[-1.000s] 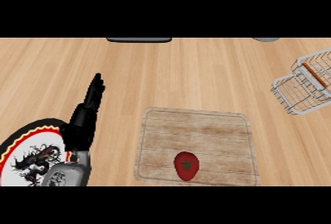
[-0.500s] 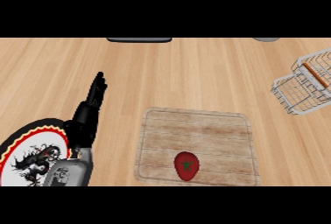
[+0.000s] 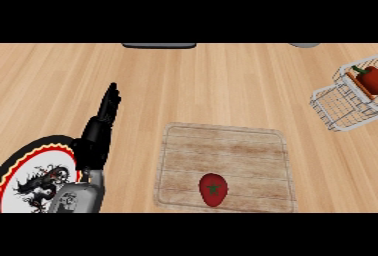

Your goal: Pick the bell pepper from the cutting board and place it in the tiered basket

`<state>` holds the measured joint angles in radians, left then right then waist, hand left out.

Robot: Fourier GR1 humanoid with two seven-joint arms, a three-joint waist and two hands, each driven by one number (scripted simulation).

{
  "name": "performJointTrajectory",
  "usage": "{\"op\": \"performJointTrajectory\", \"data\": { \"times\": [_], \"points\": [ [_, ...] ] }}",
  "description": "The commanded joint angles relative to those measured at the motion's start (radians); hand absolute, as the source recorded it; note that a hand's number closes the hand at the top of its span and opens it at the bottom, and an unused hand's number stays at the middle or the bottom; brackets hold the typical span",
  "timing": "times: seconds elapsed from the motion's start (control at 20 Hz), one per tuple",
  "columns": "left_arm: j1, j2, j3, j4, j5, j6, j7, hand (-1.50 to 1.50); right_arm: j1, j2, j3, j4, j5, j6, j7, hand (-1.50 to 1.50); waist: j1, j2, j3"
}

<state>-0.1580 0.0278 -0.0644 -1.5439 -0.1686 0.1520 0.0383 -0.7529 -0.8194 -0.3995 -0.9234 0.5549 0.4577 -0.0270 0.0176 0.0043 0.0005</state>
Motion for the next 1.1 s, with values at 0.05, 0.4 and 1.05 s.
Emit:
{"op": "performJointTrajectory", "data": {
  "times": [0.05, 0.4, 1.05],
  "points": [
    [0.023, -0.011, -0.013, 0.001, -0.001, 0.000, -0.006, 0.00, -0.067, -0.035, -0.147, 0.123, -0.102, -0.026, 0.005, -1.50, -0.003, 0.001, 0.000],
    [0.027, -0.013, -0.016, -0.020, -0.009, 0.024, 0.000, 0.00, -0.032, -0.242, -0.322, 0.307, -0.178, 0.007, 0.035, -1.50, -0.016, 0.001, 0.002],
    [0.043, 0.007, 0.004, -0.047, -0.005, 0.021, 0.012, 0.00, 0.286, -0.463, -0.523, 0.649, -0.282, 0.213, -0.299, -1.50, -0.035, 0.005, 0.011]
  ]
}}
